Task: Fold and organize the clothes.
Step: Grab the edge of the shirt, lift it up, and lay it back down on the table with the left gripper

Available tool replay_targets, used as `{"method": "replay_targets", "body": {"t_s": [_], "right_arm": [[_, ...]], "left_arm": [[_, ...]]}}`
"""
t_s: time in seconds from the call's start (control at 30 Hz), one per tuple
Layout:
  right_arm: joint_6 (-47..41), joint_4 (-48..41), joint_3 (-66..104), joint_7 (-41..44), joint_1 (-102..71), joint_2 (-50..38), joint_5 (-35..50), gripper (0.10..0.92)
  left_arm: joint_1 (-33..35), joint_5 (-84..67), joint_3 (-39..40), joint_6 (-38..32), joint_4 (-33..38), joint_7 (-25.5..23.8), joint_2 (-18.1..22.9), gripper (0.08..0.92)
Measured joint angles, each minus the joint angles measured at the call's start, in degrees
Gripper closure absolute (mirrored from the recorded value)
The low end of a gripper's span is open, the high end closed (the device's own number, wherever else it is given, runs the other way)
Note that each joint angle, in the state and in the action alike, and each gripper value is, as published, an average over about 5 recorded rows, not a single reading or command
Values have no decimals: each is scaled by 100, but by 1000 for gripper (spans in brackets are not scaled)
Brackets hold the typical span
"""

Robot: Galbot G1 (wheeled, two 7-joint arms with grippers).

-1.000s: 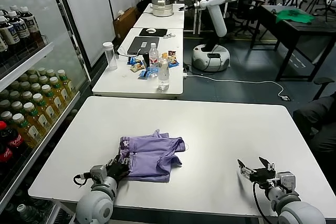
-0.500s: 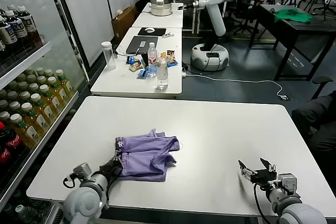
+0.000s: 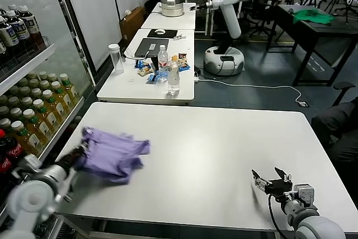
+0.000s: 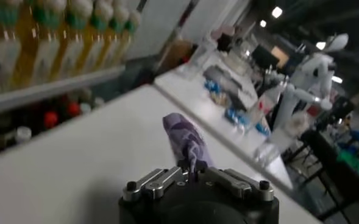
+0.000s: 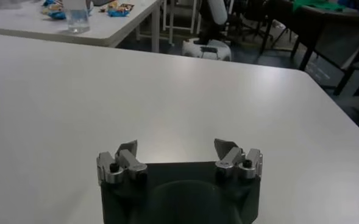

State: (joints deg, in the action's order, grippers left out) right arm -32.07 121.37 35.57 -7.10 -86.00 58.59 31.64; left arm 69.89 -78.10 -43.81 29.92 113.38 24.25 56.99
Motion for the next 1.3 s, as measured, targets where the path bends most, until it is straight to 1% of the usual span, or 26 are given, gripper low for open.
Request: {"method": "replay_targets", "body": {"t_s": [0.1,0.2,0.3,0.4,0.67,0.87,1.07,1.17,1.3], "right_arm": [[11,-2,-9,9,17,12,1,203],[20,-4,-10,19,39,10,8,203],[28,-17,-12,26,72,11,17,203],[41,-35,-23,34,107,25,18,203],[70,-58,-27,52,190,63,16,203],[71,-2,-20,58,167,114,-8,203],[77,-1,0,74,170,96,-15,203],[79,-2,0,84,186,87,-16,203],[82,-5,-3,97,220,78,-18,203]], "left_arm": [[-85,-177,-144,22,165,-14,-187,889],[-182,-218,-113,30,371,-44,-276,889],[-300,-102,108,50,564,-64,-273,889],[-443,213,508,86,662,-113,-183,889],[-813,1927,2074,216,488,-344,300,889],[-1181,2882,3131,275,253,-340,762,889],[-1581,3517,3979,302,-54,-295,1220,879],[-1721,3849,4333,300,-217,-338,1418,823],[-1815,4317,4708,235,-355,-487,1604,711]]}}
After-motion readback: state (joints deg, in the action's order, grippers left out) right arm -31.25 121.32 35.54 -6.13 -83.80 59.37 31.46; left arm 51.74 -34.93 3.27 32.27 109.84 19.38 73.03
